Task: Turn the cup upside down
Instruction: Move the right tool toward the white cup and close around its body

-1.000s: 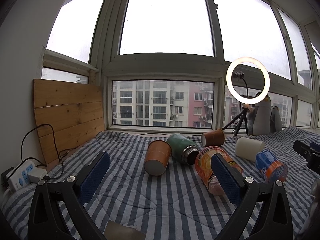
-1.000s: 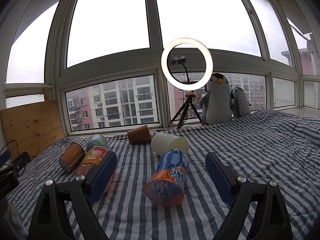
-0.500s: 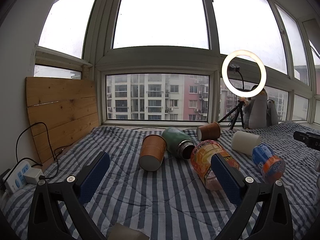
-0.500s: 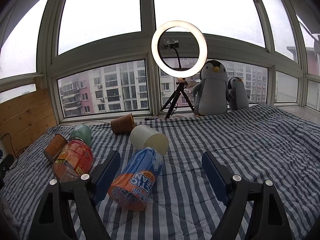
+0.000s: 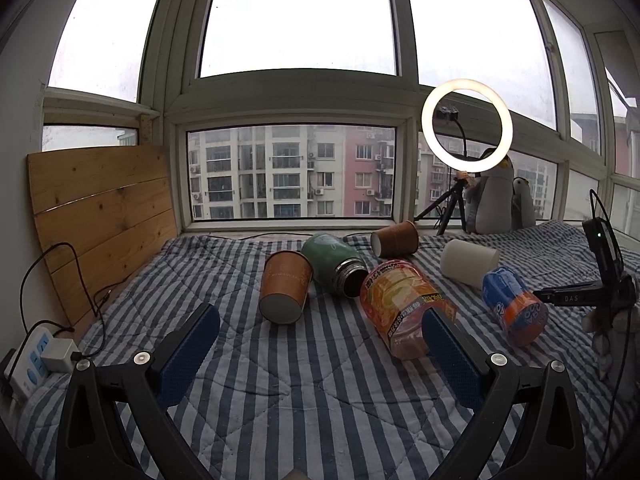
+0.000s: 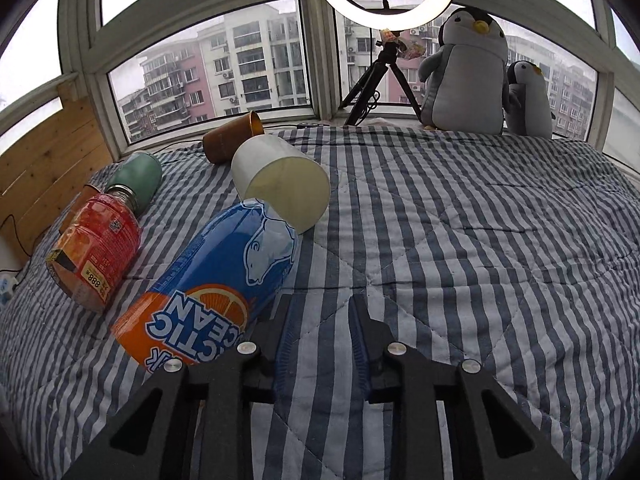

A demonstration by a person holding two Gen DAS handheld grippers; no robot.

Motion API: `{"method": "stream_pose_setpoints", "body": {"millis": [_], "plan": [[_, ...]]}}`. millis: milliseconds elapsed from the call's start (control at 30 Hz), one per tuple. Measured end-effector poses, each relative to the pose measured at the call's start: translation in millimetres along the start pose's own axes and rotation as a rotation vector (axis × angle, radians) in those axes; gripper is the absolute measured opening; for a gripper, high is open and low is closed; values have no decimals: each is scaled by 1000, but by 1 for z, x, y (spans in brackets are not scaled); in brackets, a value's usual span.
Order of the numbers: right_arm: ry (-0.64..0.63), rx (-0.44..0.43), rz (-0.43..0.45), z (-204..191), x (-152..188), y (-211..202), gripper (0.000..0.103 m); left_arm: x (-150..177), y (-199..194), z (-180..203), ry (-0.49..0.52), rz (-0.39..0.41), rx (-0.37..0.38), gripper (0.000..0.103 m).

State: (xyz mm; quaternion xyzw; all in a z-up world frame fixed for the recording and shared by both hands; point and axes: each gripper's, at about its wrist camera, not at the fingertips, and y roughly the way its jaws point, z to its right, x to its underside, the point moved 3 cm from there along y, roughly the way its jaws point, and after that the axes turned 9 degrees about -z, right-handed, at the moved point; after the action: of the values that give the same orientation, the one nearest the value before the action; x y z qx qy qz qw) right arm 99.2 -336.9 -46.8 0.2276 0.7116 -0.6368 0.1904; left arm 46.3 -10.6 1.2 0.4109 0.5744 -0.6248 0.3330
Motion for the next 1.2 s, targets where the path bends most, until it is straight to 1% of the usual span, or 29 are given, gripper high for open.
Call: {"method": "stream_pose_setpoints", "body": {"millis": [133, 200, 267, 400, 500, 600, 667, 733, 767, 867, 900, 1000, 1067, 1100, 1200], "plan": [[-54, -14, -34, -15, -5, 10, 24, -3, -5, 2, 16, 22, -13, 102], [-68, -43, -44, -23, -9, 13, 24, -5, -7, 1, 16, 26, -9, 102], [-76, -67, -54, -33, -13, 17, 24, -6, -9, -2, 16, 35, -13, 102], [-121, -79, -64, -59, -24, 28, 24, -8, -13, -6, 11, 56, -12, 102], [-143, -94, -62, -76, -35, 34, 24, -9, -15, -9, 9, 65, -2, 102], [-152, -108, -16, -86, -53, 21, 25, -9, -15, -9, 19, 76, -1, 102], [-159, -96, 14, -86, -69, 10, 36, -10, -15, -10, 20, 81, 10, 102], [-158, -79, 30, -81, -86, 3, 69, -10, -13, -11, 26, 75, 20, 102], [-162, -65, 31, -79, -94, 2, 72, -11, -12, -11, 31, 68, 24, 102], [-167, 8, 30, -71, -115, 9, 73, -11, -10, -14, 38, 58, 25, 102], [-167, 22, 17, -68, -122, 14, 73, -11, -11, -15, 40, 55, 23, 102], [-196, 17, -57, -66, -132, 35, 73, -13, -14, -20, 42, 62, 6, 102], [-224, 50, -93, -67, -133, 49, 73, -15, -17, -22, 42, 71, -5, 102], [-238, 57, -111, -68, -133, 55, 73, -16, -17, -23, 43, 67, -4, 102], [-253, 45, -144, -72, -135, 68, 73, -20, -10, -18, 54, 32, 2, 102]]}}
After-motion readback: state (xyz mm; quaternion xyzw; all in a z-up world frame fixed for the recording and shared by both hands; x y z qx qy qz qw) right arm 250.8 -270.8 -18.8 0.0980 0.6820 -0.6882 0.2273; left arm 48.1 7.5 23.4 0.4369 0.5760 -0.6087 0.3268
